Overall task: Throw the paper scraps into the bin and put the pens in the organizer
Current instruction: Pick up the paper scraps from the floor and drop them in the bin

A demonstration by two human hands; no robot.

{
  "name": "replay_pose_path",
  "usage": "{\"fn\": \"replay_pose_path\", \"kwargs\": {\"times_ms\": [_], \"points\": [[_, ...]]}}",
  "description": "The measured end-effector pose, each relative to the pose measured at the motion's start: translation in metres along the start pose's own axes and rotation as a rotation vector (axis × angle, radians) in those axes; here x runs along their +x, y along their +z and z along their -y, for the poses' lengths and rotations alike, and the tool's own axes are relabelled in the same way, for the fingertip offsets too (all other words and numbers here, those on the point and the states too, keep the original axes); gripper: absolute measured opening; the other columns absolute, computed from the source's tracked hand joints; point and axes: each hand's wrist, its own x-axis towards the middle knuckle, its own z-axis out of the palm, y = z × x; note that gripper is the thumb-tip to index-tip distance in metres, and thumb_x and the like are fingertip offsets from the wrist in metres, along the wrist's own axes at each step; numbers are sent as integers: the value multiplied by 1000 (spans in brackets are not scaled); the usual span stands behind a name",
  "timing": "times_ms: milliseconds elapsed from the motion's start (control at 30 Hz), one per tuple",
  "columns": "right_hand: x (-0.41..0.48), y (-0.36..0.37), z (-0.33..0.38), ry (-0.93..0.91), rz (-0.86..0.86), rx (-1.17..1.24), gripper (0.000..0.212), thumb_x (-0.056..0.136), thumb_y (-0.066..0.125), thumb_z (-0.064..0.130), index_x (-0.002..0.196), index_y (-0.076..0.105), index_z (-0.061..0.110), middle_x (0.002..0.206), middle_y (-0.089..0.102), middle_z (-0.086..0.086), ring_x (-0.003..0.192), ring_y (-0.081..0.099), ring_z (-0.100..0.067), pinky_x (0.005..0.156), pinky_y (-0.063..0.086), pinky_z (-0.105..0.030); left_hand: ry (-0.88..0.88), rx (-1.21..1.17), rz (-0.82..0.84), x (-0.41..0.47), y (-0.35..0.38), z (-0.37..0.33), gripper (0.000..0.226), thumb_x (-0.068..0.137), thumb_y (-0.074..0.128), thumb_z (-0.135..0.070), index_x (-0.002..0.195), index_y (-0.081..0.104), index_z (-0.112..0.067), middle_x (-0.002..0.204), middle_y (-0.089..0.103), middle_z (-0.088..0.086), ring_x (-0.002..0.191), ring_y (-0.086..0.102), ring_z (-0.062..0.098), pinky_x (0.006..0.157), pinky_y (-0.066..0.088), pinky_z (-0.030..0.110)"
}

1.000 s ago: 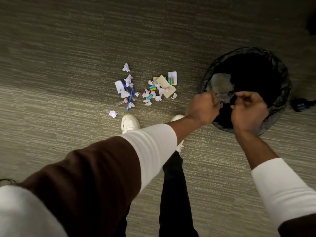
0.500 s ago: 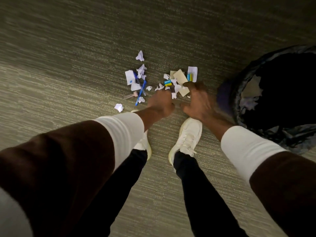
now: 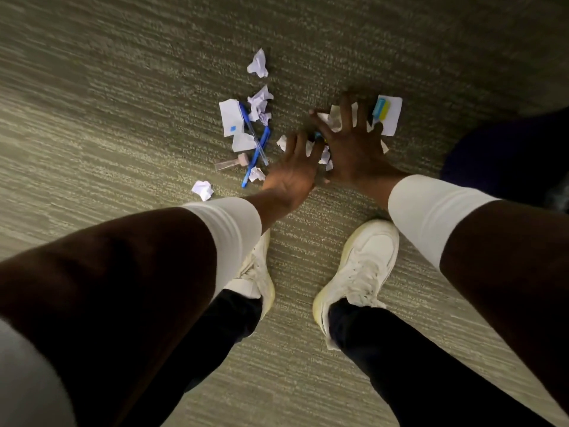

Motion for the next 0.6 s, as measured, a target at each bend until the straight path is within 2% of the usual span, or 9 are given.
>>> {"fn": "replay_pose_path", "kwargs": {"times_ms": [100, 267, 367, 467, 533, 600], "points": [[0, 4, 0, -7, -3, -38, 110, 76, 83, 52, 163, 18, 36, 173, 0, -17, 156, 5, -53, 111, 26, -81, -7, -50, -41, 4, 4, -2, 68, 97, 65, -13, 158, 35, -16, 164, 27, 18, 150, 31, 38, 105, 55, 48], [-21, 16, -2, -75, -55, -128, 75, 90, 73, 34, 156, 36, 27, 164, 30, -14, 144, 35, -45, 100, 46, -60, 42, -54, -68, 0, 6, 9, 53, 100, 60, -11, 151, 46, -9, 155, 36, 21, 146, 36, 39, 113, 47, 48], [-28, 25, -3, -103, -107, -60, 50, 100, 61, 23, 148, 47, 28, 158, 38, -14, 141, 38, -42, 98, 49, -54, 48, -65, -78, -2, 6, 12, 56, 99, 60, -5, 152, 45, -9, 153, 39, 21, 143, 38, 39, 112, 47, 48], [-31, 27, 0, -111, -110, 81, 43, 100, 60, 23, 141, 52, 31, 148, 40, -11, 138, 39, -38, 80, 53, -52, 69, -88, -77, -3, 4, 13, 56, 95, 57, 0, 150, 48, -7, 150, 44, 22, 142, 40, 40, 112, 46, 50], [-30, 28, -2, -142, -106, 126, 38, 98, 62, 17, 135, 58, 28, 145, 41, -12, 136, 40, -39, 80, 55, -52, 67, -103, -83, -4, 5, 15, 56, 94, 57, 2, 149, 50, -5, 149, 46, 22, 141, 42, 41, 112, 45, 49], [-28, 28, -4, -183, -115, 140, 31, 96, 63, 10, 125, 67, 21, 140, 46, -16, 134, 44, -40, 88, 55, -51, 57, -118, -93, -7, 6, 16, 59, 93, 60, 2, 150, 49, -5, 149, 46, 22, 142, 42, 40, 113, 46, 48]]}}
